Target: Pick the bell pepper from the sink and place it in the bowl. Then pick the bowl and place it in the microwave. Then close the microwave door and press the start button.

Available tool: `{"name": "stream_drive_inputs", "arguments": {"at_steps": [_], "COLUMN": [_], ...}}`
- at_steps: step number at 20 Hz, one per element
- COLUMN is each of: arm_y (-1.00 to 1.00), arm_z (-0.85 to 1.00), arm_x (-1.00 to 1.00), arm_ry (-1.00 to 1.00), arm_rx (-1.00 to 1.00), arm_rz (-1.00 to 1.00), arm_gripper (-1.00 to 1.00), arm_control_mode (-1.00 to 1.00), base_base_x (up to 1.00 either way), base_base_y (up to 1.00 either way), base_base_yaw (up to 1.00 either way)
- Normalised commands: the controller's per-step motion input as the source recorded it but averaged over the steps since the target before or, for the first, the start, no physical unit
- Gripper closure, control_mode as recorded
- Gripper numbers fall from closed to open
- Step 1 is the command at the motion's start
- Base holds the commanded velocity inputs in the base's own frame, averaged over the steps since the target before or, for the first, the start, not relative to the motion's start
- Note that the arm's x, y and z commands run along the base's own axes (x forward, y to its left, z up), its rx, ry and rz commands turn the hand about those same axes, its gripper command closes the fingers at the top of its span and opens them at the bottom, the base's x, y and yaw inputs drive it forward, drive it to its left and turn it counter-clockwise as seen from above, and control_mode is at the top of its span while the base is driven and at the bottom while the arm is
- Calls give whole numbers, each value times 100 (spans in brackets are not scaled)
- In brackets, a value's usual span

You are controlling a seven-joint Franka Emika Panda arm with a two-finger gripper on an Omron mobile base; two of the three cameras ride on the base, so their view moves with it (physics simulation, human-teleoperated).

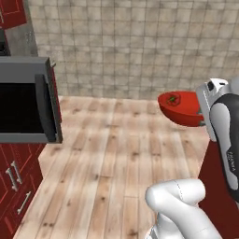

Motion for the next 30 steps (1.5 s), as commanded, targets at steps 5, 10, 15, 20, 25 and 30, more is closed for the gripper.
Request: {"name": "stream_drive_inputs", "arguments": {"at_steps": [5, 10, 15, 20, 25, 30], "arm_y": [0, 0, 0, 0, 0, 0], "arm_z": [0, 0, 0, 0, 0, 0], "arm_x": [0, 0, 0, 0, 0, 0], "arm_ry": [0, 0, 0, 0, 0, 0], "arm_rx": [0, 0, 0, 0, 0, 0], "arm_rz": [0, 0, 0, 0, 0, 0], "arm_gripper": [100, 100, 100, 100, 100, 100], "arm_control_mode": [100, 100, 100, 100, 100, 100], "base_base_x": [100, 100, 100, 63, 38, 62], "base_base_y": [0, 0, 0, 5, 5, -30], "base_base_yaw": [61, 58, 54, 67, 70, 48]}}
